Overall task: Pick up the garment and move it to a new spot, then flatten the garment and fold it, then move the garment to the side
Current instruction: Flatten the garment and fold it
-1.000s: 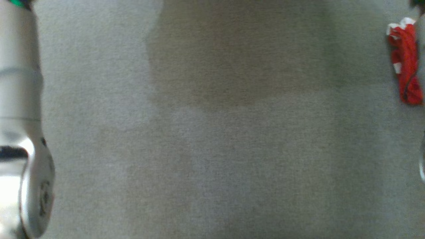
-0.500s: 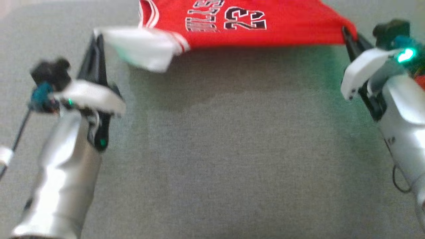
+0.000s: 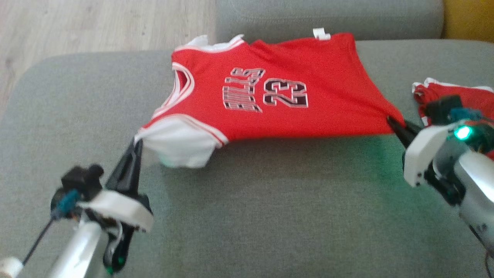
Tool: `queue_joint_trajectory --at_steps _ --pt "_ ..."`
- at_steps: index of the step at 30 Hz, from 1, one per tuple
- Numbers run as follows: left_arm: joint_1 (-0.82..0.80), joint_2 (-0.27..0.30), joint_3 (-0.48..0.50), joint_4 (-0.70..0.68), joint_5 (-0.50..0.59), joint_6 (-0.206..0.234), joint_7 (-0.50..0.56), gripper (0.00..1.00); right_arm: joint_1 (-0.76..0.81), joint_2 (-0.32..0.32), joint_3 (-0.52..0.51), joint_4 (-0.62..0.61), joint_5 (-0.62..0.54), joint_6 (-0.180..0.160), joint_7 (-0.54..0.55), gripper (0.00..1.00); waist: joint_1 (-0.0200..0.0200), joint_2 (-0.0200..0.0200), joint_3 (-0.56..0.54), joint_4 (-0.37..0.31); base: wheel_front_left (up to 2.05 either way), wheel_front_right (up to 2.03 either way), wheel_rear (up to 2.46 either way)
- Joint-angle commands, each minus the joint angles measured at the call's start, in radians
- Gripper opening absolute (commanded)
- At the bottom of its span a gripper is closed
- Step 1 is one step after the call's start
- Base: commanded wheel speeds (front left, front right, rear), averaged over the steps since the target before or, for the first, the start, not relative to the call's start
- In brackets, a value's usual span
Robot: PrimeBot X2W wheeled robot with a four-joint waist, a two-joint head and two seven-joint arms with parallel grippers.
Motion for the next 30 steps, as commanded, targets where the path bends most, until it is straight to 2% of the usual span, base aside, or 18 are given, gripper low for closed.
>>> queue_joint_trajectory --at_steps 1,8,15,20,30 --pt "-0.008 0.046 0.039 -0.061 -0.004 0.014 0.008 0.0 0.02 -0.04 0.006 -0.04 0.018 0.007 0.007 0.0 0.0002 -0.0001 -0.02 -0.001 0.0 0.0 0.0" --pt "0.176 0.077 0.038 -0.299 -0.021 0.092 0.086 0.0 0.141 -0.126 0.018 -0.176 0.093 0.007 0.062 0.0 0.0002 -0.0001 -0.067 -0.002 0.0 0.0 0.0" --pt "0.22 0.106 0.03 -0.418 -0.012 0.128 0.144 0.0 0.177 -0.141 -0.036 -0.249 0.086 0.007 0.085 0.0 0.0002 -0.0001 -0.049 -0.005 0.0 0.0 0.0" --pt "0.18 0.121 0.021 -0.41 0.002 0.124 0.174 0.0 0.164 -0.127 -0.074 -0.255 0.051 0.007 0.103 0.0 0.0002 -0.0001 -0.008 -0.004 0.0 0.0 0.0" --pt "-0.042 0.151 -0.018 -0.251 0.039 0.06 0.264 0.0 0.08 -0.056 -0.139 -0.198 -0.017 0.007 0.171 0.0 0.0002 -0.0001 0.097 -0.006 0.0 0.0 0.0"
